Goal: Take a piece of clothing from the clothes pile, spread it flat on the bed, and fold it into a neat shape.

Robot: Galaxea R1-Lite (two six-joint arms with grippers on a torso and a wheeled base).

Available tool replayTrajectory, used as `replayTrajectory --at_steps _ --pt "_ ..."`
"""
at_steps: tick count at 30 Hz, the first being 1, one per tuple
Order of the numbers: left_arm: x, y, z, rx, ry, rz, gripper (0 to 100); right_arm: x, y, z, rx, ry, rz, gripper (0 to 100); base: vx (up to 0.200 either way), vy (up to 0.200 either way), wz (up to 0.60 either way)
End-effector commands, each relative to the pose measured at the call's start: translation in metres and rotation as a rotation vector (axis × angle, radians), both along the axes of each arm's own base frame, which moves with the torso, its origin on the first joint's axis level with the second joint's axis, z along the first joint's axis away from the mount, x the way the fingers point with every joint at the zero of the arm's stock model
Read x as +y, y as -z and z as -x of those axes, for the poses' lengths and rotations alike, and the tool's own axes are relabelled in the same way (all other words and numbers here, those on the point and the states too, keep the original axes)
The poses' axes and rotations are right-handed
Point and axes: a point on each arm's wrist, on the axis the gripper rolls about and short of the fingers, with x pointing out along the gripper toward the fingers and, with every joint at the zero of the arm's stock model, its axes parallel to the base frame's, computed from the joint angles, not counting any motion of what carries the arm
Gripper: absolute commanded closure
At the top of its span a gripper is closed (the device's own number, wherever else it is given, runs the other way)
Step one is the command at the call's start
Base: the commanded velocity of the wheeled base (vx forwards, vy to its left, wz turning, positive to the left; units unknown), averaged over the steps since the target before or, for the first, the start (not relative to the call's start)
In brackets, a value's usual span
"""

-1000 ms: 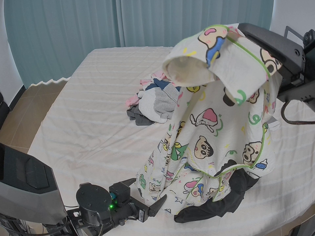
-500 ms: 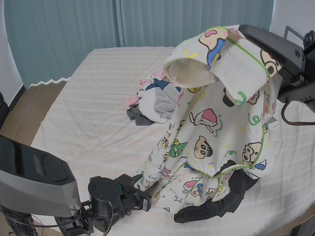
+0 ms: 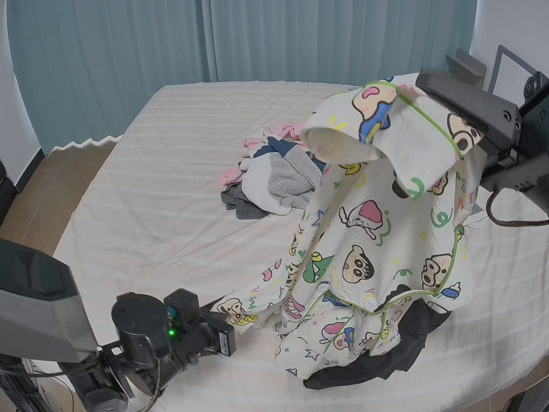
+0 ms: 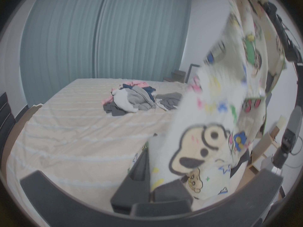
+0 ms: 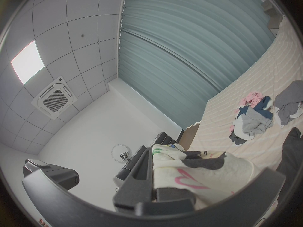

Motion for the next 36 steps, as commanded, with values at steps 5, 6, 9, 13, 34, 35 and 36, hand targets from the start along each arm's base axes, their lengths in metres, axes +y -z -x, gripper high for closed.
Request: replayTrajectory --at_steps 5,6,9,13,34,35,36 --pt "0.048 -0.072 0.011 -0.233 -0.13 0.203 100 -0.017 0.013 -0.01 0.027 0.099 0.035 100 0.0 0.0 0.0" --pt "0.052 -0.077 0.012 -0.255 -0.144 0.215 100 -0.017 0.014 -0.01 0.027 0.103 0.035 100 0.0 0.0 0.0" --pt "0.062 -0.089 0.016 -0.303 -0.177 0.242 100 -0.02 0.01 -0.006 0.016 0.106 0.024 100 0.0 0.0 0.0" --pt "0.069 -0.096 0.027 -0.333 -0.184 0.266 100 -0.023 0.008 -0.003 0.014 0.104 0.023 100 0.0 0.0 0.0" --pt "0.09 -0.119 0.058 -0.448 -0.216 0.35 100 -0.029 0.006 0.005 0.004 0.1 0.017 100 -0.067 0.0 0.0" --pt "0.09 -0.12 0.058 -0.449 -0.216 0.35 100 -0.03 0.006 0.006 0.002 0.099 0.015 100 -0.2 0.0 0.0" --pt "0.09 -0.12 0.058 -0.451 -0.216 0.35 100 -0.03 0.005 0.007 -0.001 0.099 0.013 100 -0.2 0.0 0.0"
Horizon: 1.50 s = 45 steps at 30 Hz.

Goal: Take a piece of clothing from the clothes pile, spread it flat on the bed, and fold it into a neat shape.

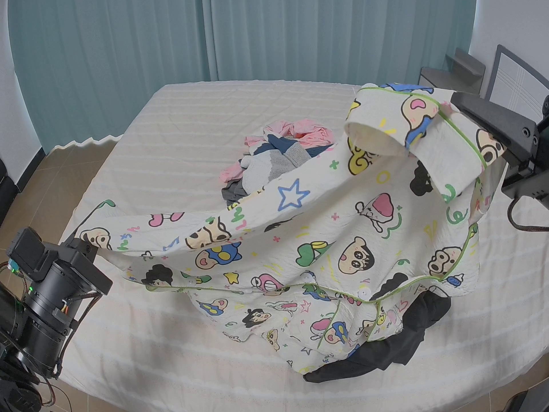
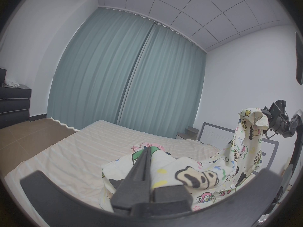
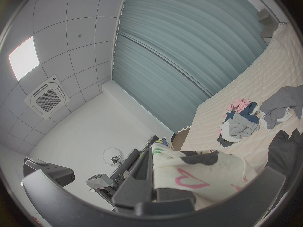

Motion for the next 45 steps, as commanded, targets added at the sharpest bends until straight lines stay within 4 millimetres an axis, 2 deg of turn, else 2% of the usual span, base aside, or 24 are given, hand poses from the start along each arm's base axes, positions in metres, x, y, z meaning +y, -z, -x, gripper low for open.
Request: replayTrajectory --at_steps 1,6,14,21,45 --pt "0.001 -0.003 0.002 -0.025 -0.001 0.015 100 -0.002 -0.001 0.002 -0.006 -0.001 -0.004 100 -0.2 0.0 0.0" --pt "0.002 -0.003 0.003 -0.023 -0.009 0.017 100 -0.002 0.001 0.003 -0.002 -0.001 -0.002 100 -0.2 0.0 0.0" --pt "0.003 -0.001 0.003 -0.019 -0.086 -0.037 100 -0.001 0.007 0.001 0.018 -0.003 0.013 100 0.0 0.0 0.0" --pt "0.003 -0.003 0.003 -0.028 -0.083 -0.028 100 0.0 0.01 0.001 0.026 -0.006 0.02 100 0.0 0.0 0.0" --pt "0.011 -0.005 -0.002 -0.036 -0.138 -0.026 100 0.003 0.011 -0.003 0.031 -0.018 0.028 100 0.0 0.2 0.0"
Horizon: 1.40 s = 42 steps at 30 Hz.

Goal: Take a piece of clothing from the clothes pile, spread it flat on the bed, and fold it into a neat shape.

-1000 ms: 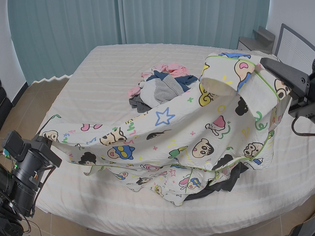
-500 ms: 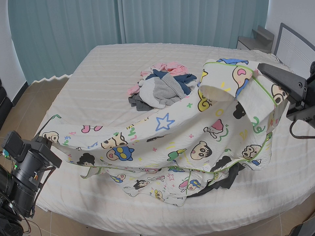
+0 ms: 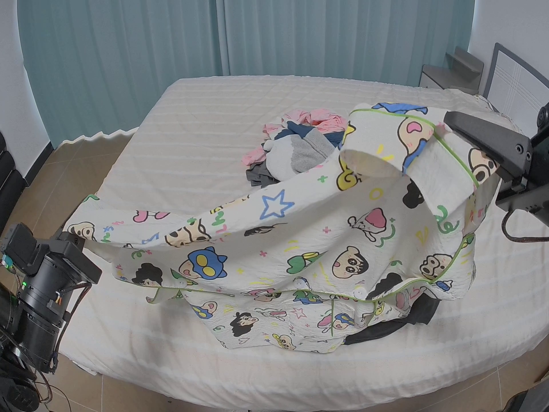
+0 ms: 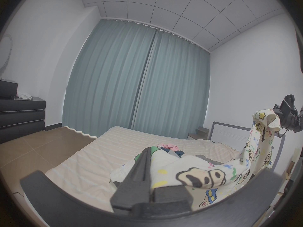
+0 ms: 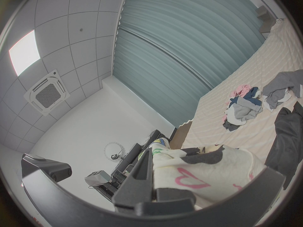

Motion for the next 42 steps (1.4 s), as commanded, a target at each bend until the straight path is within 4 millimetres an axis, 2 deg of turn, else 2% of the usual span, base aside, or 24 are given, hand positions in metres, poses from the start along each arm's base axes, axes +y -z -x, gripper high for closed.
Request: replayTrajectory --at_steps 1,29,33,42 --pt "0.002 -0.003 0.0 -0.019 -0.012 0.011 100 0.001 0.001 -0.001 0.003 -0.001 0.004 100 0.0 0.2 0.0" --pt "0.013 -0.034 0.003 -0.17 -0.092 0.031 100 0.002 -0.006 -0.001 -0.04 0.001 0.007 100 0.0 0.2 0.0" --pt "0.013 -0.034 0.003 -0.169 -0.093 0.028 100 0.002 -0.007 -0.001 -0.045 -0.003 0.005 100 0.0 0.2 0.0" --pt "0.013 -0.033 0.003 -0.167 -0.091 0.026 100 -0.003 -0.012 0.006 -0.065 -0.009 -0.009 100 0.0 0.0 0.0"
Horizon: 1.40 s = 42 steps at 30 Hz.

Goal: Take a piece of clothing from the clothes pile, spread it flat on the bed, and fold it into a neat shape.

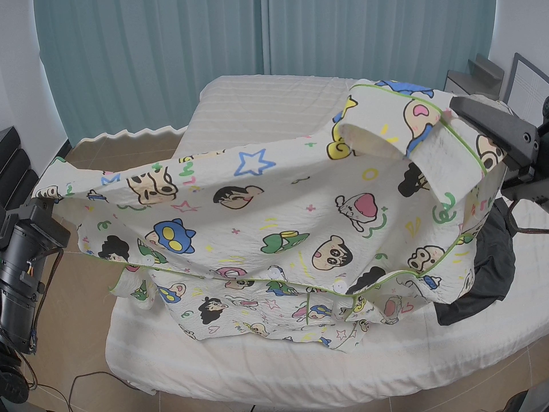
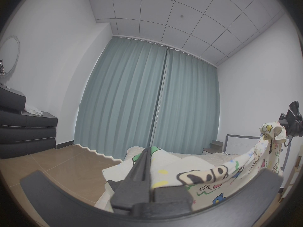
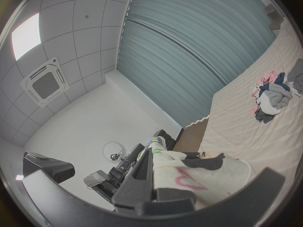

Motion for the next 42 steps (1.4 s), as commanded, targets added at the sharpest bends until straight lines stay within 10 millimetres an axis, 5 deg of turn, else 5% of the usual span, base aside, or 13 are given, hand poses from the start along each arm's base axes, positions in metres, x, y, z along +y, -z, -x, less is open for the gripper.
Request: replayTrajectory --at_steps 1,33,42 --pt "0.0 -0.002 0.001 -0.016 0.0 0.009 100 -0.003 -0.003 0.003 -0.012 -0.002 -0.01 100 -0.2 0.0 0.0" --pt "0.002 0.002 0.008 -0.013 0.01 0.007 100 -0.023 0.004 0.032 -0.063 -0.054 -0.008 100 -0.2 0.0 0.0" --pt "0.003 0.008 0.009 0.013 0.013 -0.006 100 -0.021 0.009 0.028 -0.045 -0.058 0.009 100 0.0 0.0 0.0"
